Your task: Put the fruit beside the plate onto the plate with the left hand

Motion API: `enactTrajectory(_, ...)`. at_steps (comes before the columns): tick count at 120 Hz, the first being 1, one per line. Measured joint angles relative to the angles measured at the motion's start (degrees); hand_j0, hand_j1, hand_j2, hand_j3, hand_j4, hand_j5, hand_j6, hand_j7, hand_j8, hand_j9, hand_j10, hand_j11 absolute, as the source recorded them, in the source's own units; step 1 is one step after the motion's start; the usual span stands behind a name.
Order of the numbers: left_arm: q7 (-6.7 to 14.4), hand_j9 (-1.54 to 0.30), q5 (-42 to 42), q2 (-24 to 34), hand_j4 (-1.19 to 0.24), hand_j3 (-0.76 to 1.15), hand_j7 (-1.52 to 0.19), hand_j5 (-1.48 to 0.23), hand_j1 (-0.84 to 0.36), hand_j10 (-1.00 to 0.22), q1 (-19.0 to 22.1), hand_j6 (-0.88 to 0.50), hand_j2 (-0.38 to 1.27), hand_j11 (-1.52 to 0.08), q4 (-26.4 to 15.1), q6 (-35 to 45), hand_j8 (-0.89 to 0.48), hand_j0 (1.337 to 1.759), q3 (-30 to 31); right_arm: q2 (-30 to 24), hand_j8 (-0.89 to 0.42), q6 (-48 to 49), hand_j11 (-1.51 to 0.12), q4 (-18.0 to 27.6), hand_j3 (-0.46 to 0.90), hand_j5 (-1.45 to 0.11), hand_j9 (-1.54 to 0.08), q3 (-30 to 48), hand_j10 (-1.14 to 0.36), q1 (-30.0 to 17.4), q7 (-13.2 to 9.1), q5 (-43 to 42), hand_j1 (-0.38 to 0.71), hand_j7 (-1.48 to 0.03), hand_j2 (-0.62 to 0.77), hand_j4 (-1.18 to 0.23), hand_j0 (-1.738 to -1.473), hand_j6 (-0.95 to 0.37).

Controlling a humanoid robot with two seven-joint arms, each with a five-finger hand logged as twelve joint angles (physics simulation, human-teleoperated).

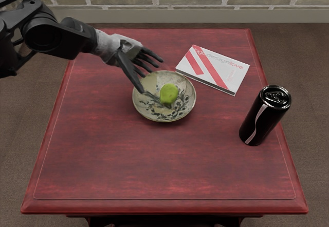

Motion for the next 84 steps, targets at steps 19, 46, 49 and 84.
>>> enactTrajectory(19, 0.0, -0.13, -8.5, 7.4, -0.09, 0.00, -0.13, -0.13, 0.24, -0.10, 9.6, -0.07, 0.04, -0.13, 0.0, -3.1, -0.08, 1.658, -10.6, 0.0, 0.00, 0.0, 0.00, 0.0, 0.00, 0.00, 0.00, 0.0, 0.00, 0.0, 0.0, 0.0, -0.35, 0.00, 0.00, 0.00, -1.658, 0.00)
enactTrajectory(46, 0.0, -0.06, -10.8, 22.7, -0.05, 0.00, -0.06, -0.06, 0.29, -0.05, 16.3, -0.04, 0.02, -0.06, 0.1, -3.8, -0.04, 1.658, -15.4, 0.0, 0.00, 0.0, 0.00, 0.0, 0.00, 0.00, 0.00, 0.0, 0.00, 0.1, 0.0, 0.0, -0.35, 0.00, 0.00, 0.00, -1.658, 0.00)
enactTrajectory(49, 0.0, -0.06, -10.9, 23.9, -0.04, 0.00, -0.06, -0.06, 0.30, -0.04, 16.6, -0.04, 0.02, -0.06, 0.1, -3.9, -0.04, 1.658, -15.5, 0.0, 0.00, 0.0, 0.00, 0.0, 0.00, 0.00, 0.00, 0.0, 0.00, 0.1, 0.0, 0.0, -0.35, 0.00, 0.00, 0.00, -1.658, 0.00)
enactTrajectory(84, 0.0, -0.04, -11.2, 30.0, -0.03, 0.00, -0.04, -0.04, 0.32, -0.03, 19.2, -0.03, 0.01, -0.04, 0.2, -3.9, -0.03, 1.658, -15.7, 0.0, 0.00, 0.0, 0.00, 0.0, 0.00, 0.00, 0.00, 0.0, 0.00, 0.1, 0.0, 0.0, -0.35, 0.00, 0.00, 0.00, -1.658, 0.00)
